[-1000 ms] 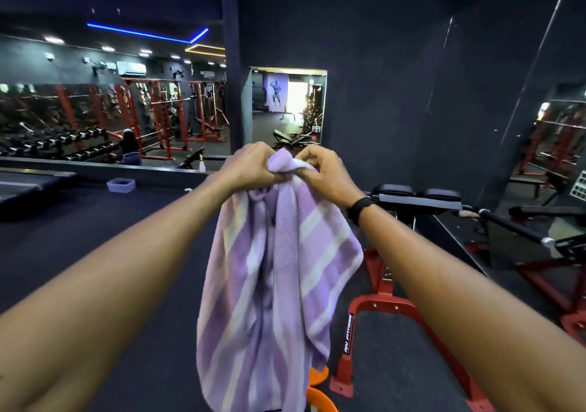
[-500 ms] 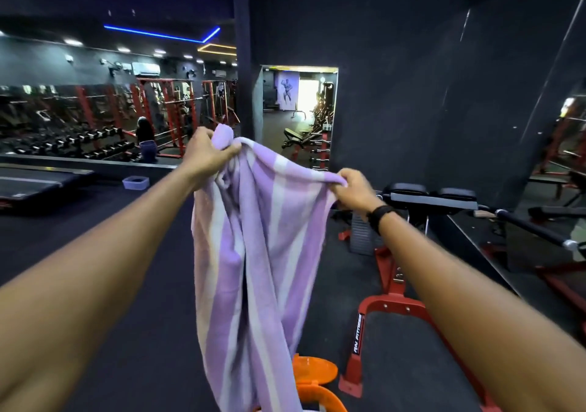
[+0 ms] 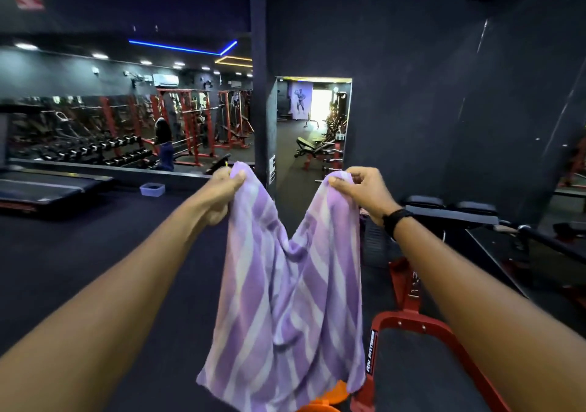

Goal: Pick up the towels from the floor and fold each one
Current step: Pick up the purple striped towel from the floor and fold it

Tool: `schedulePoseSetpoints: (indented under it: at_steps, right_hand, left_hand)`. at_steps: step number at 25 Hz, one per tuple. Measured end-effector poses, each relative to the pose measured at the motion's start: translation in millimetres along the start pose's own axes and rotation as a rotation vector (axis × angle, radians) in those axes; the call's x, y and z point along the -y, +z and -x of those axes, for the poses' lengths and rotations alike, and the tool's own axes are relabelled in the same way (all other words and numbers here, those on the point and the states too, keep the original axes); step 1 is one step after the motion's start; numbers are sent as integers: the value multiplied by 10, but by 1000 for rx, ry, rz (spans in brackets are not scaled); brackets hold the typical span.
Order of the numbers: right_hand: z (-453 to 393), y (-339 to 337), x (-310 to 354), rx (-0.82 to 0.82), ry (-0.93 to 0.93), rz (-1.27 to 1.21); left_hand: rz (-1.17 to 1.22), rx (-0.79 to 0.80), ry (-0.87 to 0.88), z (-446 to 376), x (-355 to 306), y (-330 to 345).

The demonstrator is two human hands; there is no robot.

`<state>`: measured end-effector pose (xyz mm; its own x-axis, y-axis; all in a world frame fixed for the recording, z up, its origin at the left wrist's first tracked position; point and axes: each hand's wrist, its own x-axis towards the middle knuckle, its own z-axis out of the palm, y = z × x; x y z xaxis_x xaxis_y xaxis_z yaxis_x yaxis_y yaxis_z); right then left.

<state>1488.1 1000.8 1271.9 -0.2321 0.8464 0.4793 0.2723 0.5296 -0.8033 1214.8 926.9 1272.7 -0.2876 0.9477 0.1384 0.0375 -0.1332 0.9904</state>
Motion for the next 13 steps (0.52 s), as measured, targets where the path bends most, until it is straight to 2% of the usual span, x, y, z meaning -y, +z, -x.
schedulePoseSetpoints:
  at_steps: [4,6,9,11,13]
  right_hand:
    - [3,109,148,-108,81,192]
    - [59,215,274,-78,123,162]
    - [67,305,371,-29,204,107]
    - [54,307,411,46,321,-35]
    - [80,285,480,125,438,-124]
  left_hand:
    - [-90,-121,190,60,187,271]
    - [-162,-127,231,109,229,457]
    - [-281,-22,326,229,218,736]
    - [-401,21,417,297,193,855]
    - [-472,-1,472,354,179,911]
